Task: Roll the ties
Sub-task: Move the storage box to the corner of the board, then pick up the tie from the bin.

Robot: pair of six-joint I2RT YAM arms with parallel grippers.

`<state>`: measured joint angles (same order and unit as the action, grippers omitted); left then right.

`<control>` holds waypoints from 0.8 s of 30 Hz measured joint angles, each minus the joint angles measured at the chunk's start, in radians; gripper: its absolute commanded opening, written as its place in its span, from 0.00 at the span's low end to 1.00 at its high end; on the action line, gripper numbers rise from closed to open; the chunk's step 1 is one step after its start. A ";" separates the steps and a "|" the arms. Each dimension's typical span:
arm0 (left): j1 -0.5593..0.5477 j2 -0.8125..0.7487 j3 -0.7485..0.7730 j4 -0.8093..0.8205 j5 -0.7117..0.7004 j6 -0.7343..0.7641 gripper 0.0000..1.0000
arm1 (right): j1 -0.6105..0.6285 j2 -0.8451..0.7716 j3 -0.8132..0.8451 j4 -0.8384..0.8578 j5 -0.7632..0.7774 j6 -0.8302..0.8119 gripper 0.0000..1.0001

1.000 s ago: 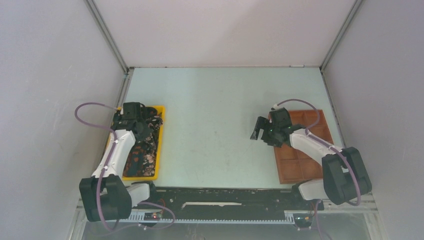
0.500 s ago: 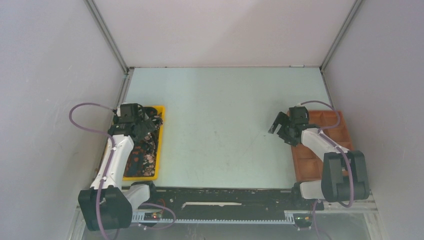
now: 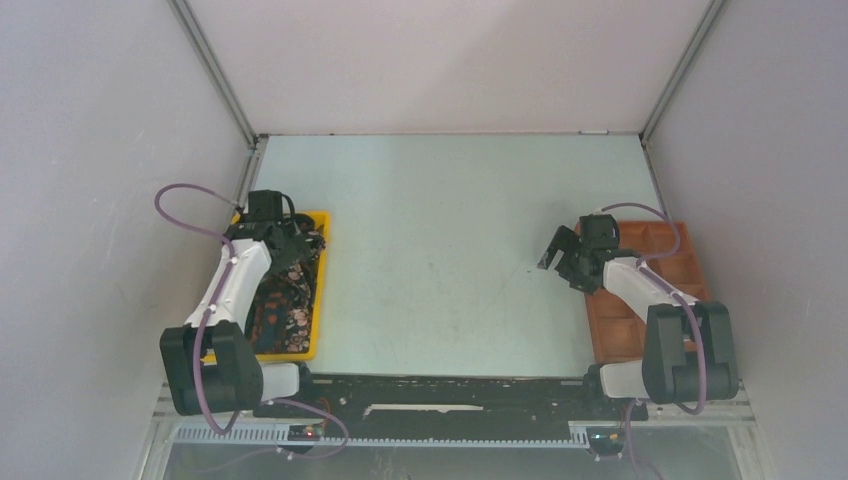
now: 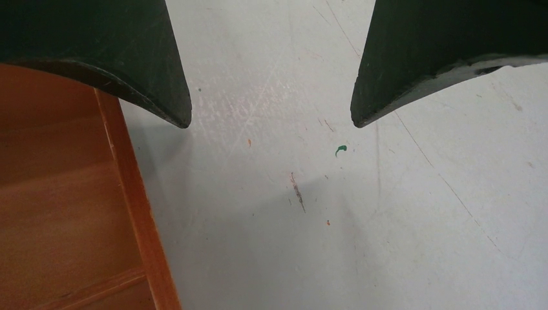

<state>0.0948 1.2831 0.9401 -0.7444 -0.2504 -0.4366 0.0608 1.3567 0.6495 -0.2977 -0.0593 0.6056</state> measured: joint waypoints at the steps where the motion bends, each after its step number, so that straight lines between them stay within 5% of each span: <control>1: 0.000 0.000 0.000 0.000 0.000 0.004 0.61 | 0.000 0.000 0.000 0.000 -0.001 -0.002 0.95; 8: 0.000 -0.004 0.000 0.003 0.002 0.017 0.03 | 0.000 0.000 0.000 0.000 -0.005 -0.005 0.95; 19: 0.000 -0.079 0.010 -0.027 -0.001 0.023 0.00 | 0.003 0.000 0.000 0.000 -0.005 -0.011 0.95; 24: 0.000 -0.156 0.128 -0.110 -0.011 0.029 0.00 | 0.021 -0.006 -0.004 0.000 -0.003 -0.013 0.95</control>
<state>0.0952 1.1267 1.0679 -0.8547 -0.2611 -0.4072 0.0822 1.3502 0.6453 -0.2977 -0.0628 0.5926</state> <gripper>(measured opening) 0.016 0.953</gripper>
